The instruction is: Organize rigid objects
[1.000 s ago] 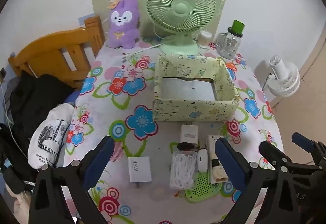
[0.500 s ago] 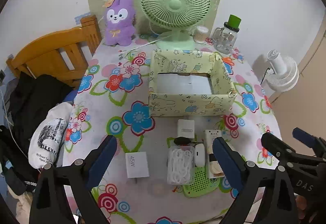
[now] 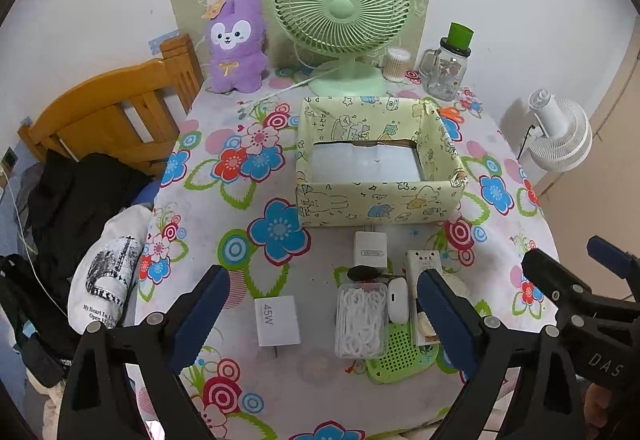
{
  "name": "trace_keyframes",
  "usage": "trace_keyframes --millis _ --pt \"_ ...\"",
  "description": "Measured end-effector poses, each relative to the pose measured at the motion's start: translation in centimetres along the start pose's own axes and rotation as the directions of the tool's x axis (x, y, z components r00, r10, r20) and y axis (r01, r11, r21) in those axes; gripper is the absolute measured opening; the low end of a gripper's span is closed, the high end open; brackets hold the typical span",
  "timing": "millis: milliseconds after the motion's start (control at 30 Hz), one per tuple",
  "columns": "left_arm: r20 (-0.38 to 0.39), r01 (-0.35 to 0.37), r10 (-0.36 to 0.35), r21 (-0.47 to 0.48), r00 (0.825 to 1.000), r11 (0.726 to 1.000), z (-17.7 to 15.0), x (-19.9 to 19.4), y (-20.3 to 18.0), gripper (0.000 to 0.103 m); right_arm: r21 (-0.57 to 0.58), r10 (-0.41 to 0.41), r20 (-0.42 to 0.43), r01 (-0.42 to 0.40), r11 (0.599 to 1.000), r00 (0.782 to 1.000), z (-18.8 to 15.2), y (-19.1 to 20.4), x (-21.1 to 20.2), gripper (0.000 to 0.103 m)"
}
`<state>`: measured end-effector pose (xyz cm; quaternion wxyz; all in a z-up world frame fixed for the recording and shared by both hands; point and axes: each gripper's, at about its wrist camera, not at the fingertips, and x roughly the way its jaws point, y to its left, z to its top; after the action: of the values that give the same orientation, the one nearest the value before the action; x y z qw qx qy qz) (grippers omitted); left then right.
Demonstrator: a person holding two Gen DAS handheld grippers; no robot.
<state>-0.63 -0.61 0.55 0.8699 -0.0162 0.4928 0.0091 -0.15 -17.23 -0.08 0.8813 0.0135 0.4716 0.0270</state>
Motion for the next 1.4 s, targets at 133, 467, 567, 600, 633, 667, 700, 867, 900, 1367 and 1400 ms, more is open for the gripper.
trace_keyframes --millis 133,467,567,600,633,667,700,867,900,1367,1400 --pt "0.01 -0.005 0.005 0.007 1.0 1.0 0.12 -0.35 -0.18 0.095 -0.007 -0.003 0.013 0.003 1.0 1.0 0.11 0.0 -0.33 0.103" --pt "0.003 -0.007 0.007 0.008 1.0 1.0 0.34 -0.38 -0.37 0.095 -0.019 -0.015 0.024 0.016 1.0 1.0 0.29 0.14 -0.72 0.103" --pt "0.002 -0.012 0.012 0.009 1.0 1.0 0.4 -0.39 -0.4 0.095 -0.02 -0.017 0.024 0.017 1.0 1.0 0.31 0.2 -0.68 0.103" --pt "0.002 -0.015 0.015 0.011 1.0 1.0 0.46 -0.37 -0.4 0.095 -0.02 -0.017 0.024 0.018 1.0 1.0 0.3 0.2 -0.68 0.103" --pt "0.002 -0.02 0.02 0.012 1.0 1.0 0.46 -0.38 -0.44 0.095 -0.021 -0.018 0.023 0.018 1.0 1.0 0.3 0.19 -0.66 0.103" --pt "0.002 -0.022 0.021 0.012 1.0 1.0 0.46 -0.36 -0.38 0.095 -0.02 -0.017 0.021 0.018 1.0 1.0 0.3 0.19 -0.61 0.103" --pt "0.003 -0.022 0.022 0.012 1.0 1.0 0.46 -0.37 -0.38 0.095 -0.02 -0.016 0.018 0.017 1.0 1.0 0.32 0.18 -0.58 0.103" --pt "0.005 -0.013 0.013 0.008 1.0 1.0 0.63 -0.33 -0.22 0.095 -0.022 -0.011 0.017 0.011 1.0 1.0 0.34 0.17 -0.43 0.103" --pt "0.006 -0.012 0.012 0.008 1.0 1.0 0.65 -0.31 -0.2 0.095 -0.021 -0.01 0.016 0.01 1.0 1.0 0.35 0.15 -0.37 0.103" --pt "0.024 -0.023 0.022 0.029 0.999 0.999 0.56 -0.48 -0.71 0.096 0.009 -0.004 0.027 0.003 1.0 1.0 0.44 -0.26 -0.72 0.103" --pt "0.024 -0.022 0.021 0.03 0.999 0.999 0.55 -0.47 -0.73 0.096 0.011 0.0 0.027 -0.001 1.0 1.0 0.46 -0.29 -0.73 0.103"
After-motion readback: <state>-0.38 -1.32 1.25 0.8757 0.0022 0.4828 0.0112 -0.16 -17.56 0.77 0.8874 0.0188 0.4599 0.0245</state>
